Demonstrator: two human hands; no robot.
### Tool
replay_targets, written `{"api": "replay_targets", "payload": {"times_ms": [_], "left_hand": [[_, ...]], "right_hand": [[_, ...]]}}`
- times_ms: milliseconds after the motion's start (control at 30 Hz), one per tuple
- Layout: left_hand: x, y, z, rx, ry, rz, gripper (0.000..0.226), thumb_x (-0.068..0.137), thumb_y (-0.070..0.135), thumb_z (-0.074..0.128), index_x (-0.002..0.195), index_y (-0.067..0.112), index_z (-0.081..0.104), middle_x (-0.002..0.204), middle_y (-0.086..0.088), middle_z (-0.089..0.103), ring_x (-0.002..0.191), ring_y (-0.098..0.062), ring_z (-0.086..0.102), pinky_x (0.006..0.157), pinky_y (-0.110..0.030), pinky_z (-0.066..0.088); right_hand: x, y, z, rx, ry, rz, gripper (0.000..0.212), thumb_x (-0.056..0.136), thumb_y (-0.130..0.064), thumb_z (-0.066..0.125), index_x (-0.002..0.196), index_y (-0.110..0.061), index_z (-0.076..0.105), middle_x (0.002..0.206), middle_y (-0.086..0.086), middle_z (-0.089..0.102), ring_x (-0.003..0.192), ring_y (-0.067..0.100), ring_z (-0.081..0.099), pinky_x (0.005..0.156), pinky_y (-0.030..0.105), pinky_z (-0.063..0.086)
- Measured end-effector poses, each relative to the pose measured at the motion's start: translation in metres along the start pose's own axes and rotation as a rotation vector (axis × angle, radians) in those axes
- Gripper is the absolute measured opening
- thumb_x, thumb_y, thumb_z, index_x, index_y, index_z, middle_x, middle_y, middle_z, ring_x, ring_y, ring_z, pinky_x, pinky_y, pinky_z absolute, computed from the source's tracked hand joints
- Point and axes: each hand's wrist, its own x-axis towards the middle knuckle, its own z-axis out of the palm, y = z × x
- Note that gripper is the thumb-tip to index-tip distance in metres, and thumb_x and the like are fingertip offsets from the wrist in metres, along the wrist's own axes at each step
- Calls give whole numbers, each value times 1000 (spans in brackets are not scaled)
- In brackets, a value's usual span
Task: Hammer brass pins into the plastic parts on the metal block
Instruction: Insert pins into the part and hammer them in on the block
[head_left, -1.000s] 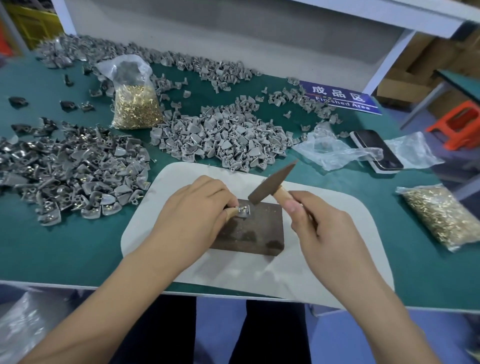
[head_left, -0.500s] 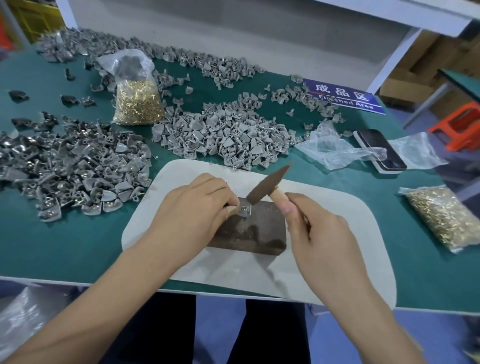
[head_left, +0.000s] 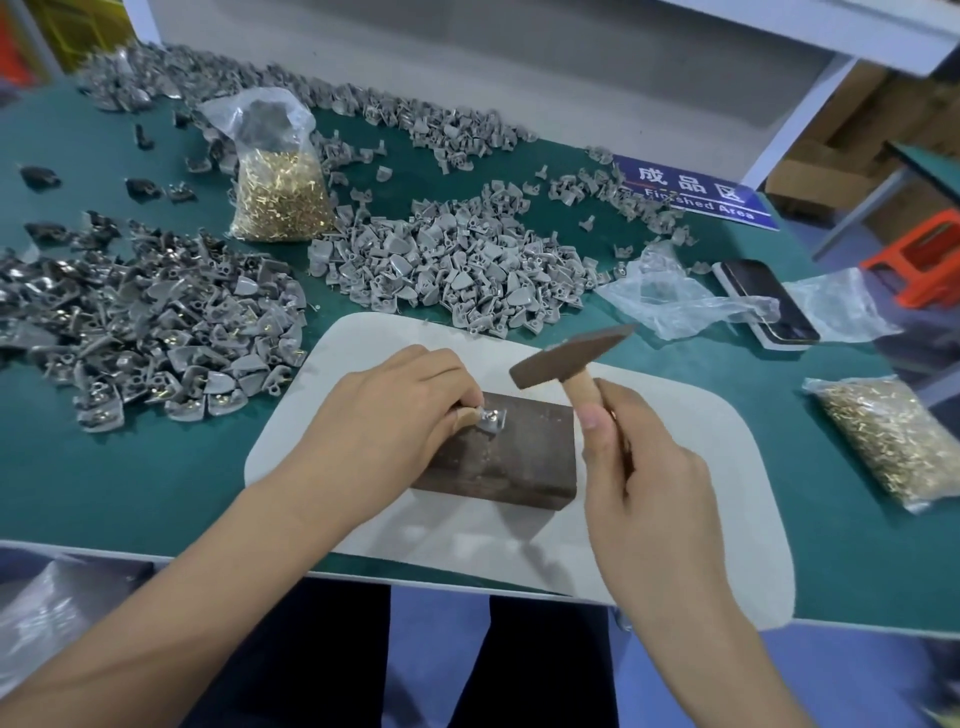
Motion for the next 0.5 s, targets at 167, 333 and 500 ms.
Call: {"api": "replay_targets", "payload": {"times_ms": [167,333,500], "left_hand": [[-1,-2,0,0,1,0,16,97,35,55,101,27,69,105,15,64,103,-13,55,72,-36,50],[-1,-4,2,-11,-11,-13,9,98,32,60,102,29,69,106,17,63,103,-12,55,75,-38,51],[0,-3,1,-23,-9,-14,9,98,32,61,101,29,69,104,16,63,103,-13,55,74,-39,51]], "right_hand": [[-2,-2,-2,-150,-100,-45,46,101,-64,17,115,-40,53,68,-7,60,65,34,58,55,42,47],[-2,-8,0,-119,-112,-55,45,101,-64,16,115,-40,52,71,-7,62,68,35,61,56,43,48],[3,-5,-2,-109,-89,-36,43,102,-63,16,116,-41,51,72,-5,65,68,35,59,57,42,49]]}}
